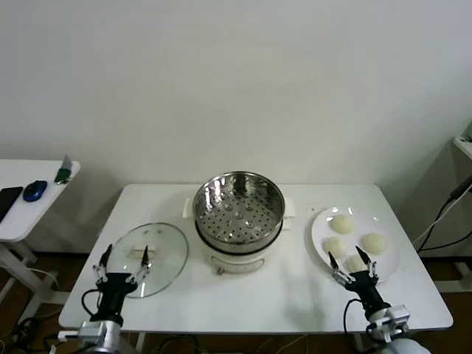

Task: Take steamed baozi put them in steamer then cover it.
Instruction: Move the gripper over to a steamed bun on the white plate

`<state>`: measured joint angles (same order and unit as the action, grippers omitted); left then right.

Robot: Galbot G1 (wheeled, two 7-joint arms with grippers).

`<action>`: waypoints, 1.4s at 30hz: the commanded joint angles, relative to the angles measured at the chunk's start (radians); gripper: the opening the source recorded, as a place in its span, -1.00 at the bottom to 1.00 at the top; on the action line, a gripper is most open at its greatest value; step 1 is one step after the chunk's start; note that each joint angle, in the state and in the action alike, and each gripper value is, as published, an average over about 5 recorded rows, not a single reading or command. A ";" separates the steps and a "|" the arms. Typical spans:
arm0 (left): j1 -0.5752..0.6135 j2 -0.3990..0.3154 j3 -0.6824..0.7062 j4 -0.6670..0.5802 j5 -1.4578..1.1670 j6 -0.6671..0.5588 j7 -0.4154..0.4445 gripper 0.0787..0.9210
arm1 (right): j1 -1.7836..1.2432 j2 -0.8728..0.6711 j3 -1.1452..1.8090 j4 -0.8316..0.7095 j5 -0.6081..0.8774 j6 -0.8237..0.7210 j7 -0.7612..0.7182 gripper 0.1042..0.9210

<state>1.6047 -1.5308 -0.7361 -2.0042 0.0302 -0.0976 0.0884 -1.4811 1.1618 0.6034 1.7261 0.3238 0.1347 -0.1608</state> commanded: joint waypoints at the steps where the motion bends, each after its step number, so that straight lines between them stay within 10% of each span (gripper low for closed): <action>1: -0.001 0.000 0.006 0.000 0.003 0.005 -0.006 0.77 | 0.027 -0.030 0.002 0.008 -0.009 -0.043 -0.013 0.76; 11: 0.006 0.004 0.016 -0.007 0.011 0.002 -0.026 0.77 | 0.274 -0.368 -0.105 -0.073 -0.134 -0.344 -0.293 0.76; 22: 0.002 0.029 0.023 -0.002 0.007 0.000 -0.028 0.77 | 0.809 -0.605 -0.441 -0.371 -0.297 -0.284 -0.760 0.76; 42: -0.006 0.047 0.017 0.013 -0.008 0.014 -0.028 0.77 | 1.648 -0.313 -1.273 -1.086 -0.555 -0.010 -1.041 0.76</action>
<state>1.5989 -1.4887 -0.7177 -1.9960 0.0260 -0.0876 0.0615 -0.1330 0.7408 -0.3839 0.9365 -0.1343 0.0448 -1.0840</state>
